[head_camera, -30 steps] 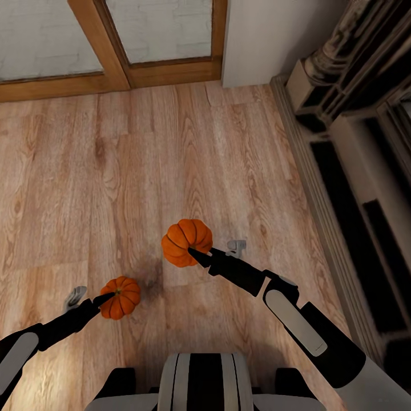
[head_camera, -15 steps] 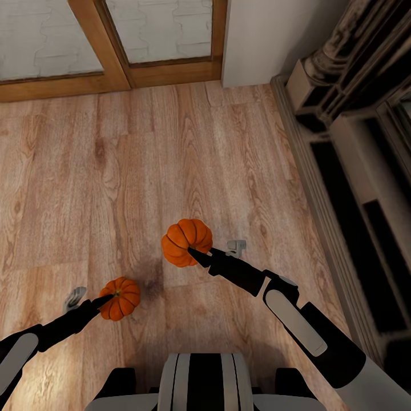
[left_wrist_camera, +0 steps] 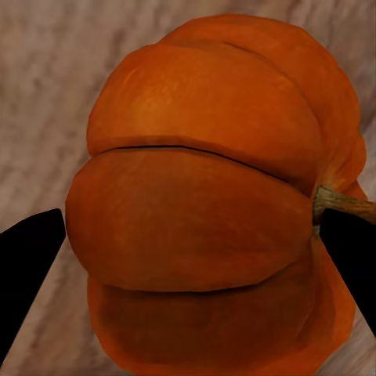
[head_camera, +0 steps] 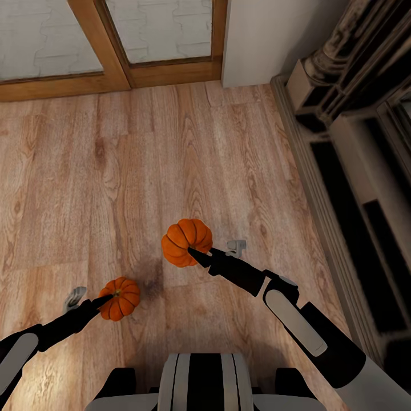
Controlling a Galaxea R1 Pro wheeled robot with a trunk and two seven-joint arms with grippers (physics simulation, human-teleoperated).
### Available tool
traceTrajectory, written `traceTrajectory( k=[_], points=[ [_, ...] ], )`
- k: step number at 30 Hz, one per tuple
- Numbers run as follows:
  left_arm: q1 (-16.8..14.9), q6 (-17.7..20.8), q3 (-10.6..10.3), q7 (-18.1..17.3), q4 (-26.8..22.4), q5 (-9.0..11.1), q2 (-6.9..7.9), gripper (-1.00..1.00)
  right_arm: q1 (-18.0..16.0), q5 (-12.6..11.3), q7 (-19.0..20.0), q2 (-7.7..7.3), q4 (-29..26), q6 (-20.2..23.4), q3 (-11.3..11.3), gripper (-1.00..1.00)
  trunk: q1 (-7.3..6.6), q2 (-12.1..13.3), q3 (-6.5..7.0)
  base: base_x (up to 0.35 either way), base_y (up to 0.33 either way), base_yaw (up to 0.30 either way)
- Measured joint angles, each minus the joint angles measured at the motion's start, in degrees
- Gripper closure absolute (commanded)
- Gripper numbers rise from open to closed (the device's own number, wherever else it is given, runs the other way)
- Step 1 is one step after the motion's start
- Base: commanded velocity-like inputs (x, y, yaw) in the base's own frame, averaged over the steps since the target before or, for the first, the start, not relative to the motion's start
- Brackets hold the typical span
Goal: Place each of the two pumpkins and all three candles from the living room inside a cabinet in the living room (use any cabinet), then make sure every cabinet is closed, and position the cauldron so it is next to a table in the living room.
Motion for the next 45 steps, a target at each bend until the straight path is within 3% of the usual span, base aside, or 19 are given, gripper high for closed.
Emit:
traceTrajectory(
  k=[13, 25, 28, 32, 36, 39, 43, 44, 45],
  points=[
    [0.0, -0.05, 0.1, -0.08, -0.06, -0.04, 0.01, 1.0, 0.02, 0.03, -0.06, 0.0, 0.09, 0.0, 0.0, 1.0, 0.0, 0.0, 0.0, 0.0, 0.0, 0.0],
    [-0.01, 0.0, 0.42, -0.13, -0.51, 0.18, 0.08, 1.0, -0.04, -0.08, -0.05, 0.07, 1.32, -0.07, -0.09, 1.0, -0.13, 0.07, 1.1, 0.0, 0.0, 0.0],
    [0.01, -0.01, 2.78, -0.9, -0.62, 0.27, 0.14, 1.0, 0.0, -0.04, -0.01, 0.09, 1.76, -0.08, -0.1, 1.0, -0.21, 0.11, 1.77, 0.0, 0.0, 0.0],
    [0.36, 0.4, 7.42, -6.07, -0.6, -0.2, 0.72, 1.0, -0.03, -0.04, 0.0, 0.02, 2.18, -1.04, -0.13, 1.0, -0.31, 0.16, 2.66, 0.0, 0.0, 0.0],
    [0.68, 1.57, 10.7, -7.85, -0.6, -0.41, 1.03, 1.0, -0.03, -0.13, 0.07, 0.01, 2.43, -2.75, -0.18, 1.0, -0.41, 0.21, 3.54, 0.0, 0.0, 0.0],
    [0.78, 5.59, 13.8, -8.16, -0.98, -0.43, 1.12, 1.0, -0.02, -0.12, 0.04, 0.0, 2.97, -3.08, -0.19, 1.0, -0.49, 0.25, 4.21, 0.0, 0.0, 0.0],
    [1.06, 8.98, 19.02, -8.23, -5.92, -0.47, 1.12, 1.0, -0.02, -0.23, -0.14, 0.08, 4.27, -3.12, -0.47, 1.0, -0.59, 0.31, 5.09, 0.0, 0.0, 0.0],
    [1.24, 10.32, 20.01, -8.25, -7.39, 0.66, 1.08, 1.0, -0.03, -0.39, -0.18, 0.08, 4.45, -3.16, -0.53, 1.0, -0.62, 0.32, 5.32, 0.0, 0.0, 0.0],
    [1.72, 15.18, 23.53, -8.14, -9.97, -0.07, 1.0, 1.0, -0.03, -0.15, -0.77, 0.08, 4.83, -3.14, -0.56, 1.0, -0.65, 0.33, 5.53, 0.0, 0.0, 0.0]
  ],
)
